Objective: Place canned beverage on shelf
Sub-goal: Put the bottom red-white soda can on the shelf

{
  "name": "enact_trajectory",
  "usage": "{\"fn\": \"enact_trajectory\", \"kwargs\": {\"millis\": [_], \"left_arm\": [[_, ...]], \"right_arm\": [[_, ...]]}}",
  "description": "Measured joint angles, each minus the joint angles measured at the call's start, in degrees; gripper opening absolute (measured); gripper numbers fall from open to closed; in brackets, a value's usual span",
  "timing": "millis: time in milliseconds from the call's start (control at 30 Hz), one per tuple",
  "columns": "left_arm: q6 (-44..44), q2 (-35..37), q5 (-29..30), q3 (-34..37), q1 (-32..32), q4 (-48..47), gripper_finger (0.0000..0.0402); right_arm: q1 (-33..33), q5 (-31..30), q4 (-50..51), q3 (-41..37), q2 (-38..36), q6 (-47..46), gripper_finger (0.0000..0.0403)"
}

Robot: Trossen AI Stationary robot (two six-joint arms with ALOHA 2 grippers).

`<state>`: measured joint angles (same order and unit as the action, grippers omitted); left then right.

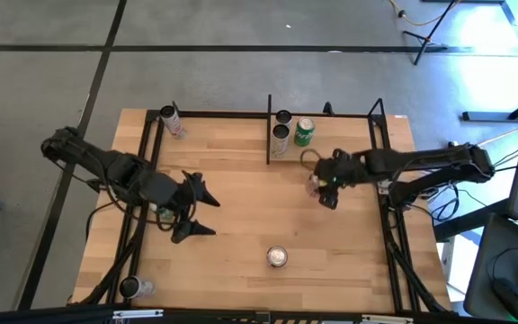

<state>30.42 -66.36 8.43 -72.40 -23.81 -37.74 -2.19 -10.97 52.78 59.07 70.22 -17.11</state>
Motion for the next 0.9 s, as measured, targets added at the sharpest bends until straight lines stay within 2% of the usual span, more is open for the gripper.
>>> {"fn": "enact_trajectory", "kwargs": {"millis": [233,533,700,900], "left_arm": [[-1.9,2.0,-0.7,0.0,7.0,-0.2,0.0376],[-0.5,1.9,-0.6,0.0,14.0,0.6,0.0376],[-0.3,1.9,-0.7,0.0,16.6,1.6,0.0376],[-0.6,1.9,-3.0,0.0,20.4,1.9,0.0376]], "right_arm": [[14.6,6.1,3.2,2.0,-4.5,16.6,0.0261],[36.9,21.5,2.9,2.0,-4.8,33.8,0.0261],[45.1,23.1,2.6,1.9,-3.9,40.8,0.0261],[51.3,25.4,0.2,1.9,0.7,45.9,0.0261]]}}
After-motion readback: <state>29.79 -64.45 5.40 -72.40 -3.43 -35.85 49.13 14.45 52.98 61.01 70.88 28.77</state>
